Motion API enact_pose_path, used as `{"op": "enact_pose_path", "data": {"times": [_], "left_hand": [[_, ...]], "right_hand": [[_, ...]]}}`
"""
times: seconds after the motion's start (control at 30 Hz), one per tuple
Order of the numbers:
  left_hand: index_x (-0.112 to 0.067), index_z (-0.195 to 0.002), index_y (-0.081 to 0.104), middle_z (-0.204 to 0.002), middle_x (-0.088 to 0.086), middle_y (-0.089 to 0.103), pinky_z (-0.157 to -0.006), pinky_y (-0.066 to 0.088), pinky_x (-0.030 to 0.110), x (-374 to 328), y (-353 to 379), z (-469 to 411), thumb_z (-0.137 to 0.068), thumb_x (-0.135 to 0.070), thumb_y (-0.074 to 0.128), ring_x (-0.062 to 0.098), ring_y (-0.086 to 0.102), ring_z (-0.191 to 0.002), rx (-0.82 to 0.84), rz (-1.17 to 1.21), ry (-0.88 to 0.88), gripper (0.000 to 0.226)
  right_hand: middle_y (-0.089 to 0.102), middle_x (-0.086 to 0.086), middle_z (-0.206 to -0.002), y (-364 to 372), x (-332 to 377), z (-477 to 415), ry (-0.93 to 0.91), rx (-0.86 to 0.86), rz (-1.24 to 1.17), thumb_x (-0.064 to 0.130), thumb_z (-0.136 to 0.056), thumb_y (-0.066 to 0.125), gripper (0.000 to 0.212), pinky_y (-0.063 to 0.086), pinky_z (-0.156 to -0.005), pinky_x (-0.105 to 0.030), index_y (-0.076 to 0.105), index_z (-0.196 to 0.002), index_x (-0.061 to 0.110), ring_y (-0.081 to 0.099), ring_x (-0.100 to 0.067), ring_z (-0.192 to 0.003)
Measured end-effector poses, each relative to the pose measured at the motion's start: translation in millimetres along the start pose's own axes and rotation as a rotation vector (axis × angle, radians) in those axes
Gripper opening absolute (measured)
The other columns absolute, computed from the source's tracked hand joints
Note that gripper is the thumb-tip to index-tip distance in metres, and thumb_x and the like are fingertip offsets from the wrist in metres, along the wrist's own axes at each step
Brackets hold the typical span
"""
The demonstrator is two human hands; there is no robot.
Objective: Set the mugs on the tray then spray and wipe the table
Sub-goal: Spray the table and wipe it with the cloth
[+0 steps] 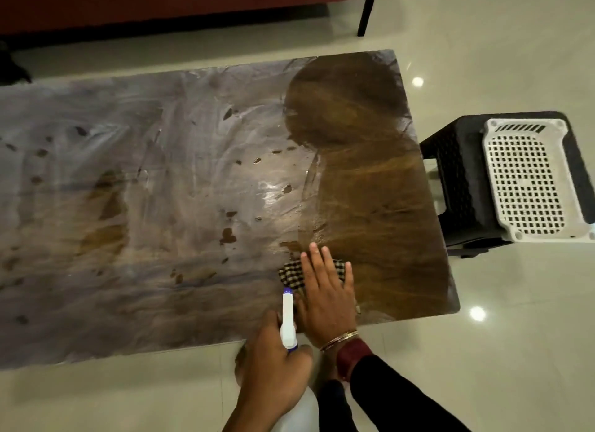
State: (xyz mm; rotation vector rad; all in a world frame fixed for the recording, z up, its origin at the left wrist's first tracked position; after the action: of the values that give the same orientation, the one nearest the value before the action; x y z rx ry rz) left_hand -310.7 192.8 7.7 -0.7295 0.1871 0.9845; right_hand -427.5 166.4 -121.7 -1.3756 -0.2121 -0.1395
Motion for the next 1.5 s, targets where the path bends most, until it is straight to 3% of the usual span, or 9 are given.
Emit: {"op": "enact_pose_path", "data": {"times": [0.27, 0.5, 0.6, 0.77, 0.87, 1.0, 1.13, 1.23, 1.5], "left_hand": [[-0.026, -0.085, 0.057, -0.077, -0.005, 0.06, -0.066, 0.045, 0.032, 37, -59, -9, -0.061, -0.022, 0.062, 0.02, 0.059, -0.072, 0.061, 0.043, -0.085, 0.025], [-0.02, -0.127, 0.057, -0.116, 0.006, 0.07, -0.08, 0.048, 0.027, 40, -112, -24, -0.087, -0.003, 0.065, 0.024, 0.067, -0.105, 0.103, 0.088, 0.084, 0.045], [-0.015, -0.099, 0.06, -0.087, 0.005, 0.066, -0.07, 0.049, 0.037, 49, -128, -32, -0.076, -0.009, 0.066, 0.024, 0.063, -0.081, 0.079, 0.054, 0.043, 0.024], [-0.027, -0.097, 0.058, -0.093, 0.002, 0.062, -0.083, 0.057, 0.041, 63, -139, -38, -0.074, -0.009, 0.069, 0.021, 0.064, -0.087, 0.139, 0.065, 0.03, 0.031], [-0.023, -0.093, 0.058, -0.086, 0.004, 0.059, -0.07, 0.051, 0.037, 65, -142, -41, -0.075, -0.004, 0.067, 0.024, 0.061, -0.08, 0.128, 0.082, 0.012, 0.028], [-0.024, -0.099, 0.061, -0.089, -0.002, 0.065, -0.075, 0.054, 0.03, 56, -149, -43, -0.071, -0.008, 0.068, 0.015, 0.063, -0.08, 0.136, 0.091, 0.054, 0.033], [-0.024, -0.13, 0.057, -0.109, -0.003, 0.068, -0.073, 0.047, 0.012, 35, -157, -49, -0.08, 0.002, 0.067, 0.008, 0.059, -0.087, 0.114, 0.055, 0.134, 0.057], [-0.023, -0.098, 0.063, -0.083, 0.001, 0.069, -0.071, 0.059, 0.034, 27, -154, -59, -0.065, -0.007, 0.068, 0.019, 0.065, -0.073, 0.095, 0.102, 0.023, 0.037], [-0.024, -0.091, 0.061, -0.088, 0.011, 0.065, -0.074, 0.06, 0.054, -9, -139, -80, -0.065, -0.008, 0.07, 0.031, 0.069, -0.081, 0.065, 0.2, 0.063, 0.031]], "right_hand": [[0.021, -0.007, -0.169, -5, 42, -24, 0.338, -0.043, -0.046, 0.043, -0.092, 0.043, 0.069, 0.017, -0.116, -0.07, 0.035, -0.157, 0.022, 0.017, -0.033, -0.156], [0.025, -0.004, -0.168, 45, 172, -32, -0.048, 0.029, 0.087, 0.054, -0.088, 0.064, 0.08, 0.033, -0.107, -0.07, 0.03, -0.158, 0.036, 0.027, -0.033, -0.152], [0.021, -0.003, -0.169, 29, 139, -22, -0.111, 0.053, 0.038, 0.053, -0.088, 0.052, 0.07, 0.029, -0.109, -0.073, 0.034, -0.155, 0.043, 0.022, -0.032, -0.154], [0.023, -0.004, -0.168, -23, -8, -51, 0.607, -0.117, -0.11, 0.045, -0.092, 0.039, 0.065, 0.018, -0.114, -0.074, 0.037, -0.155, 0.032, 0.017, -0.034, -0.155], [0.023, -0.005, -0.168, -29, 10, -85, 0.816, -0.199, -0.128, 0.046, -0.094, 0.028, 0.067, 0.017, -0.113, -0.075, 0.036, -0.156, 0.022, 0.015, -0.038, -0.154], [0.02, -0.002, -0.169, 8, 142, -111, 0.368, -0.075, -0.03, 0.044, -0.096, 0.034, 0.065, 0.006, -0.117, -0.069, 0.03, -0.158, 0.024, 0.015, -0.036, -0.155], [0.045, 0.0, -0.158, 23, 205, -115, 0.082, 0.067, -0.069, 0.041, -0.091, 0.036, 0.061, 0.047, -0.099, -0.068, 0.042, -0.147, 0.02, 0.047, -0.031, -0.142], [0.033, -0.003, -0.164, 9, 158, -115, -0.037, 0.058, -0.019, 0.04, -0.09, 0.04, 0.066, 0.035, -0.109, -0.07, 0.043, -0.152, 0.019, 0.033, -0.029, -0.151], [0.022, 0.0, -0.169, -52, -42, -190, 0.66, -0.13, -0.111, 0.047, -0.102, 0.034, 0.062, 0.017, -0.117, -0.069, 0.035, -0.156, 0.017, 0.016, -0.03, -0.155]]}}
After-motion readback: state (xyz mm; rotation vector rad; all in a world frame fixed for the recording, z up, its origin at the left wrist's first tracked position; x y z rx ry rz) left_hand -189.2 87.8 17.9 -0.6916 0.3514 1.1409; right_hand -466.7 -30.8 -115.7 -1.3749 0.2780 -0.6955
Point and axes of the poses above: each hand's wrist, its own z-axis away from the middle knuckle, its own y-axis out of the palm, x = y × z, the point moved 4 cm from there along -z, towards the middle knuckle
